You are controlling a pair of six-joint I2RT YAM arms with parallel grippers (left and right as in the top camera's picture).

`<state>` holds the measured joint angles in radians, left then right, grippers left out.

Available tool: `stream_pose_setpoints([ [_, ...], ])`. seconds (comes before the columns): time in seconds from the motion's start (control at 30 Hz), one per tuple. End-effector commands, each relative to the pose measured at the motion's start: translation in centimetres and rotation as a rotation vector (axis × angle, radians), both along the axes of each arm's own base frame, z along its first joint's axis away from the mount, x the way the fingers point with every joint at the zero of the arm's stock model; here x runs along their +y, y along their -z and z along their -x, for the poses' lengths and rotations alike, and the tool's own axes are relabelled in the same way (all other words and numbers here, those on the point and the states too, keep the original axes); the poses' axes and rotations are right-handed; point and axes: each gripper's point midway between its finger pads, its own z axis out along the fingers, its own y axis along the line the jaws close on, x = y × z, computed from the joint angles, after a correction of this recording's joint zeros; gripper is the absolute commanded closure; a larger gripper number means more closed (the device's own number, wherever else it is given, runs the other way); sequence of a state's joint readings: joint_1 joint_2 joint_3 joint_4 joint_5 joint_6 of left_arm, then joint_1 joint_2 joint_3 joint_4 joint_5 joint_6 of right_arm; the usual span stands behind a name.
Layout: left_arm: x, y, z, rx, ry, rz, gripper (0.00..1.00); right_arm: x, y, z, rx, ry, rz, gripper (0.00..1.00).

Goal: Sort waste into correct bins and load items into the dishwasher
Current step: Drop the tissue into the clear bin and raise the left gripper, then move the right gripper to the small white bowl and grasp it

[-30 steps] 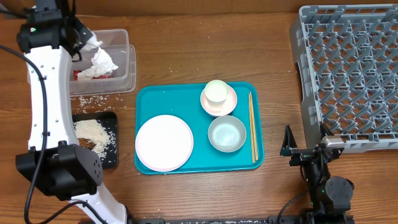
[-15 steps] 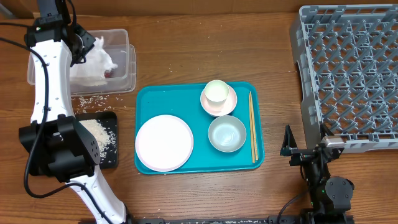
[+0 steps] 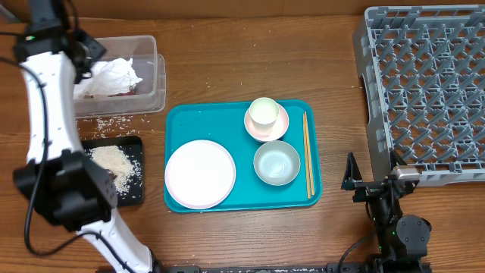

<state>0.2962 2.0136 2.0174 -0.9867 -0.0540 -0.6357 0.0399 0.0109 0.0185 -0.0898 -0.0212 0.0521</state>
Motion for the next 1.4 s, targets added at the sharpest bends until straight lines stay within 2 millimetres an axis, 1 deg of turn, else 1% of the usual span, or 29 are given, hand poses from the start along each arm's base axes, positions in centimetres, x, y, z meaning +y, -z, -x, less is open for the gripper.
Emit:
stream_pose_setpoints([
  [0.0, 3.6, -7.7, 2.9, -0.148, -0.122, -0.094, 0.0, -0.2, 0.2, 0.0, -0.003, 0.008, -0.001, 0.0],
  [0.03, 4.3, -8.1, 3.3, -0.152, -0.143, -0.109, 0.0, -0.2, 0.2, 0.0, -0.003, 0.008, -0.001, 0.0],
  [0.1, 5.5, -8.2, 4.1, -0.139, -0.172, -0.137, 0.0, -0.2, 0.2, 0.0, -0.003, 0.008, -0.001, 0.0],
  [0.23, 7.0, -7.4, 5.8, -0.07, -0.207, -0.164, 0.0, -0.2, 0.2, 0.0, -0.003, 0.008, -0.001, 0.0],
  [0.3, 7.3, -7.0, 6.2, -0.051, -0.214, -0.16, 0.0, -0.2, 0.2, 0.0, -0.003, 0.008, -0.001, 0.0],
  [0.57, 7.3, -6.9, 6.2, -0.047, -0.215, -0.159, 0.0, -0.2, 0.2, 0.0, -0.003, 0.009, 0.0, 0.0],
  [0.63, 7.3, -6.9, 6.2, -0.047, -0.215, -0.159, 0.0, -0.3, -0.1, 0.0, -0.014, 0.015, -0.001, 0.0],
  [0.67, 7.3, -6.9, 6.2, -0.047, -0.215, -0.159, 0.0, -0.1, -0.6, 0.0, -0.034, 0.005, -0.003, 0.0],
  [0.7, 7.3, -6.9, 6.2, -0.048, -0.215, -0.159, 0.0, 0.5, -1.4, 0.1, -0.067, -0.032, -0.005, 0.0],
  [0.73, 7.3, -6.9, 6.2, -0.047, -0.215, -0.159, 0.0, 1.6, -2.2, 0.2, -0.097, -0.094, -0.023, 0.0],
  [0.8, 7.3, -6.9, 6.2, -0.048, -0.215, -0.159, 0.0, 4.9, -4.0, 1.4, -0.148, -0.302, -0.116, 0.0],
  [0.83, 7.3, -6.9, 6.2, -0.047, -0.215, -0.159, 0.0, 6.9, -5.0, 2.6, -0.164, -0.443, -0.184, 0.0],
  [0.9, 7.3, -6.9, 6.2, -0.047, -0.215, -0.159, 0.0, 10.0, -6.6, 5.2, -0.163, -0.682, -0.293, 0.0],
  [0.93, 7.3, -6.9, 6.2, -0.047, -0.215, -0.159, 0.0, 11.3, -7.7, 7.0, -0.16, -0.809, -0.342, 0.0],
  [0.97, 7.3, -6.9, 6.2, -0.048, -0.215, -0.159, 0.0, 11.8, -8.4, 7.9, -0.161, -0.868, -0.373, 0.0],
  [1.0, 7.3, -6.9, 6.2, -0.048, -0.215, -0.159, 0.0, 12.0, -9.3, 8.7, -0.169, -0.91, -0.417, 0.0],
  [1.07, 7.3, -6.9, 6.2, -0.047, -0.215, -0.159, 0.0, 11.7, -11.0, 9.3, -0.193, -0.926, -0.511, 0.0],
  [1.1, 7.3, -6.9, 6.2, -0.047, -0.215, -0.159, 0.0, 11.3, -11.7, 9.4, -0.211, -0.916, -0.551, 0.0],
  [1.23, 7.3, -6.9, 6.2, -0.048, -0.215, -0.159, 0.0, 8.8, -14.6, 8.8, -0.304, -0.824, -0.769, 0.0],
  [1.27, 7.3, -6.9, 6.2, -0.047, -0.215, -0.159, 0.0, 8.4, -15.3, 8.9, -0.326, -0.813, -0.797, 0.0],
  [1.37, 7.3, -6.9, 6.2, -0.048, -0.215, -0.159, 0.0, 7.7, -17.8, 9.7, -0.4, -0.794, -0.79, 0.0],
])
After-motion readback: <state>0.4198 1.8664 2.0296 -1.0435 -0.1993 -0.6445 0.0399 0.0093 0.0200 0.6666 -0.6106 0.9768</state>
